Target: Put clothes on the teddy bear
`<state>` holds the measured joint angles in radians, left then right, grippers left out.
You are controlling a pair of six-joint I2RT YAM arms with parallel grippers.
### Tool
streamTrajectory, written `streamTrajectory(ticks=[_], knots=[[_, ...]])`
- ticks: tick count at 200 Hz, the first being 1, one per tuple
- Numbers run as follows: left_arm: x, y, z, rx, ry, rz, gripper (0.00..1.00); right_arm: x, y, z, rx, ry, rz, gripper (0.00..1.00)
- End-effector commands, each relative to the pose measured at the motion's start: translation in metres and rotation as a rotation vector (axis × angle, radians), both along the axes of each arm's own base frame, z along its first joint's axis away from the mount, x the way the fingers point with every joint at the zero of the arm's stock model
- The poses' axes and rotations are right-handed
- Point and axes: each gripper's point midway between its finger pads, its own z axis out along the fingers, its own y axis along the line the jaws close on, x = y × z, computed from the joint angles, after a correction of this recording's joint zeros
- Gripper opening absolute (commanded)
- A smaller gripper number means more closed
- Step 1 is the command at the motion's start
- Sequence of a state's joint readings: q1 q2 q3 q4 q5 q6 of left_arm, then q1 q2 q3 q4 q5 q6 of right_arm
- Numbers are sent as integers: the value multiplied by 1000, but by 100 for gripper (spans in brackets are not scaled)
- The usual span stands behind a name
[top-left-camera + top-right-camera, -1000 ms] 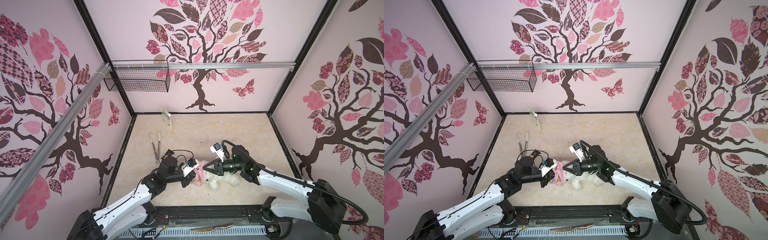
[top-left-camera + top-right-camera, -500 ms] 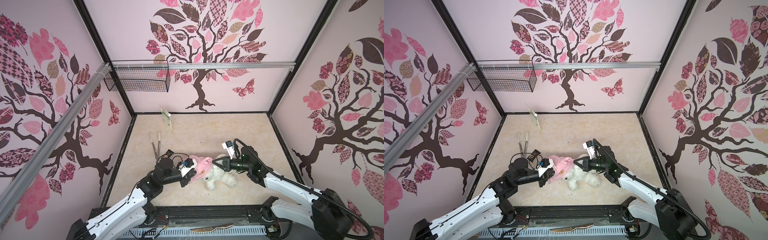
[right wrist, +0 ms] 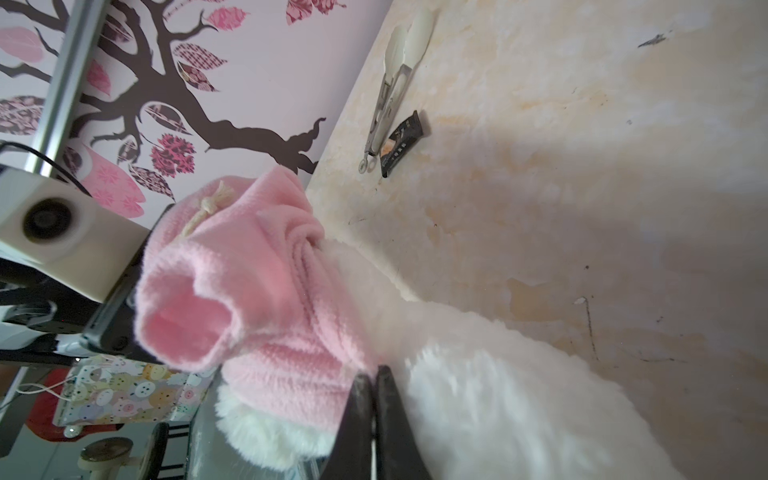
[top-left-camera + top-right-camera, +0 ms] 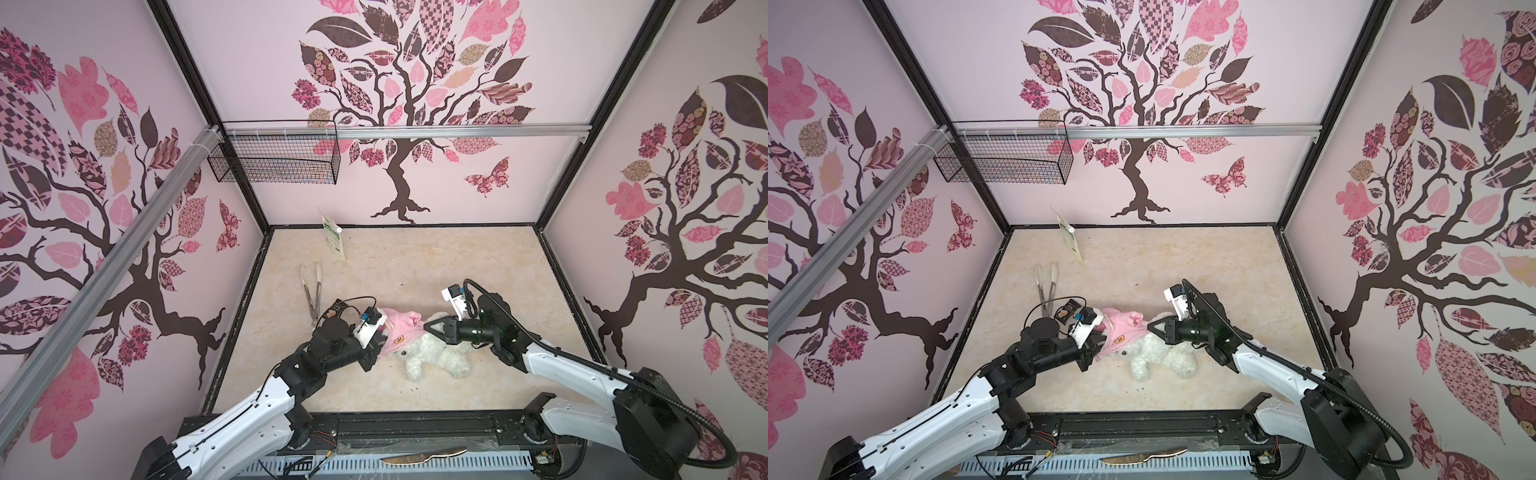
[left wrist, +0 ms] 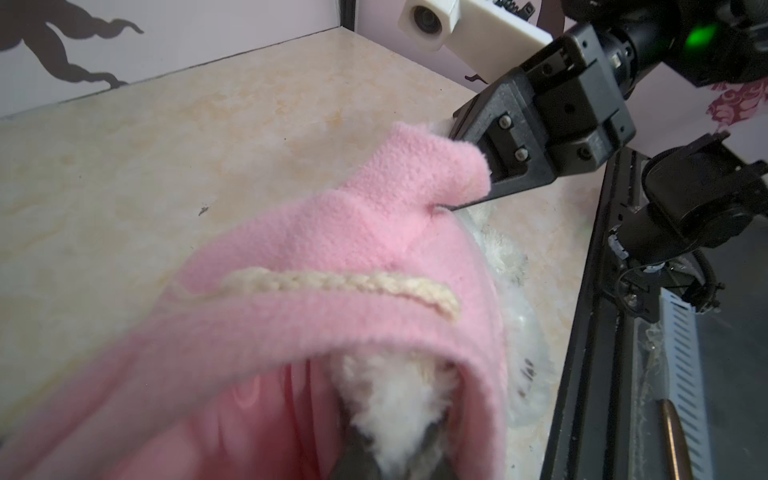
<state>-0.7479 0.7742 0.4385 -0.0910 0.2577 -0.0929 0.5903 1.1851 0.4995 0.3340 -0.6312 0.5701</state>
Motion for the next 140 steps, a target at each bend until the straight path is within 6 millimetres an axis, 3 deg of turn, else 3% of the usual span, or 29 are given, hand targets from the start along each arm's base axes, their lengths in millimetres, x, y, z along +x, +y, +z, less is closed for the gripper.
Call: streamTrajectory(ticks=[1,27,56,88,117,140], knots=[[7,-6,34,-183,58,61,0,7,6,12,-33,-66,5,15],[18,4,31,-234,136,180,0,9,-5,39,-36,-204,-40,24],[36,17,21,-316,397,357,0,-17,3,59,-22,-365,16,29],[43,10,27,-519,672,356,0,-44,18,59,58,-441,78,31],[40,0,40,-612,737,299,0,-60,39,51,64,-477,125,27],[38,0,36,-579,730,294,0,-57,52,46,86,-428,118,24]])
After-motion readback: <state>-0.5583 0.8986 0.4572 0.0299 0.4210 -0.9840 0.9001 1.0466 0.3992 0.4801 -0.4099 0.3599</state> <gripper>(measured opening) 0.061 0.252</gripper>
